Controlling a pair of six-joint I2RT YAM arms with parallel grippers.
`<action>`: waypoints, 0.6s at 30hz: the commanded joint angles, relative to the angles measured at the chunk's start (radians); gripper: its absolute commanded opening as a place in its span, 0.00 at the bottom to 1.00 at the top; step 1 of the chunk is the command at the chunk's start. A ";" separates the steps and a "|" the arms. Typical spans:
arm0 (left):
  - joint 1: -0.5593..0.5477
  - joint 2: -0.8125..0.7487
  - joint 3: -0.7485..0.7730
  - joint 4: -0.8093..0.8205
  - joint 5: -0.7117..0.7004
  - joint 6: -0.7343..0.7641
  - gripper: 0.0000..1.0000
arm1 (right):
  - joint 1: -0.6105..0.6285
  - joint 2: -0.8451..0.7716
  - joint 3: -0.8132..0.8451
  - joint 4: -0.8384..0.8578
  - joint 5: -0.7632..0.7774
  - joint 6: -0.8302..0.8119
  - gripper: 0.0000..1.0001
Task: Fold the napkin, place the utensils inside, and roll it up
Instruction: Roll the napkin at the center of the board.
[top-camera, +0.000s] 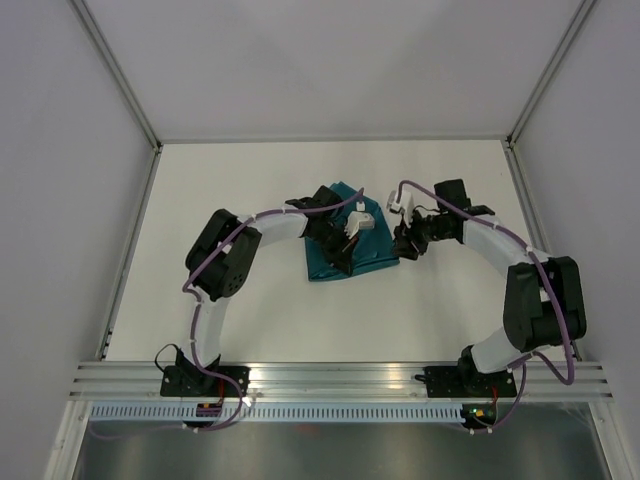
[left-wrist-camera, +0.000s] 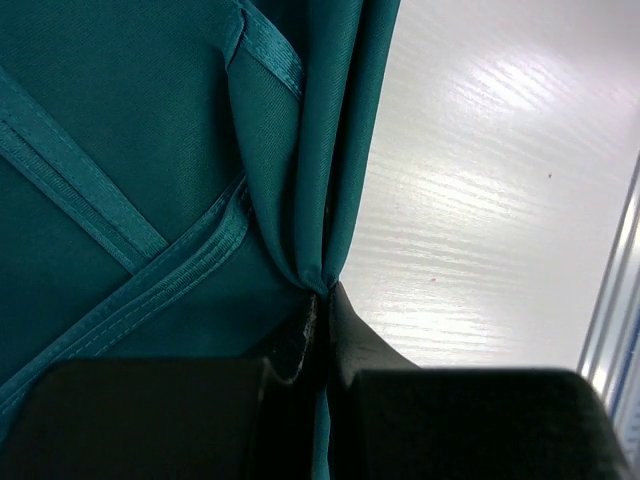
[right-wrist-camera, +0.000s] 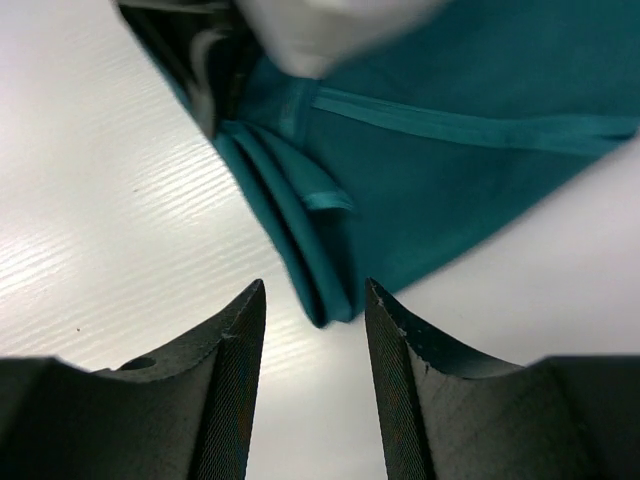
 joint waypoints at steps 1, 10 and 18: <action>0.008 0.088 0.070 -0.178 0.017 -0.014 0.02 | 0.118 -0.104 -0.110 0.147 0.024 -0.096 0.51; 0.022 0.197 0.253 -0.369 0.072 -0.040 0.02 | 0.313 -0.150 -0.275 0.413 0.210 -0.105 0.52; 0.028 0.256 0.364 -0.495 0.086 -0.037 0.02 | 0.448 -0.138 -0.354 0.515 0.332 -0.173 0.56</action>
